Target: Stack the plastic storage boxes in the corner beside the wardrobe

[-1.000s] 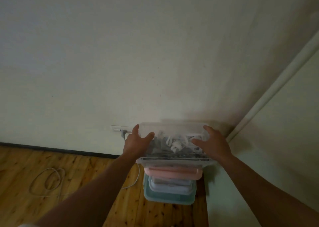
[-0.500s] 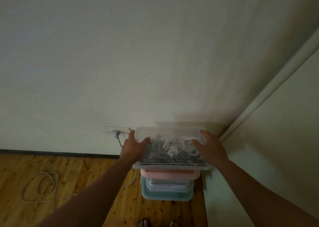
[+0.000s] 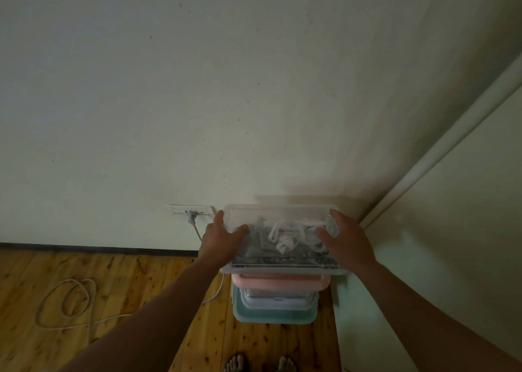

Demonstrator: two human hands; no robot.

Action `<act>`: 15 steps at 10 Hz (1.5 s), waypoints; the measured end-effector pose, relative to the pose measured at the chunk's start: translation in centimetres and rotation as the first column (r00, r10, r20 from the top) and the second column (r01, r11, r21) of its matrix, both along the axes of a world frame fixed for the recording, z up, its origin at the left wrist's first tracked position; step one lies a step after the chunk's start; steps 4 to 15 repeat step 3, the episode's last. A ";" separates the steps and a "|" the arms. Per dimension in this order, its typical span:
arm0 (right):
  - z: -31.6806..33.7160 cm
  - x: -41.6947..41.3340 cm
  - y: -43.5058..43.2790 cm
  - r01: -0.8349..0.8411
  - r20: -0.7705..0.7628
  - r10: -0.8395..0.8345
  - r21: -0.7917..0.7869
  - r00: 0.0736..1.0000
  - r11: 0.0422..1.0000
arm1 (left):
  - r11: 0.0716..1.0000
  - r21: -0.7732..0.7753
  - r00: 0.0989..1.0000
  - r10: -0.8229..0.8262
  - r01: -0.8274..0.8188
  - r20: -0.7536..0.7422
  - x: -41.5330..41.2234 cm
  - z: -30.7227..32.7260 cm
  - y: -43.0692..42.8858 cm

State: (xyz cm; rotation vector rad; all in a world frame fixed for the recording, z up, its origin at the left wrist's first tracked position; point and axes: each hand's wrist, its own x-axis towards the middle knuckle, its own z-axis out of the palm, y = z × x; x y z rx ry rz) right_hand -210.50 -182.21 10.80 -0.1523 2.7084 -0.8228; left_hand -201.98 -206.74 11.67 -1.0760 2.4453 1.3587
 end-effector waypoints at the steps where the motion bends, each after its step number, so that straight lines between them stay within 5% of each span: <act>1: -0.1 0.1 0.2 -0.019 -0.003 0.019 0.012 1.000 1.000 | 1.000 -0.011 1.000 -0.005 0.005 0.005 -0.1 -0.2 -0.2; 15: 0.4 0.2 0.4 0.002 -0.038 -0.002 0.013 0.999 1.000 | 0.999 -0.047 1.000 -0.001 -0.001 -0.028 -0.1 0.2 -0.3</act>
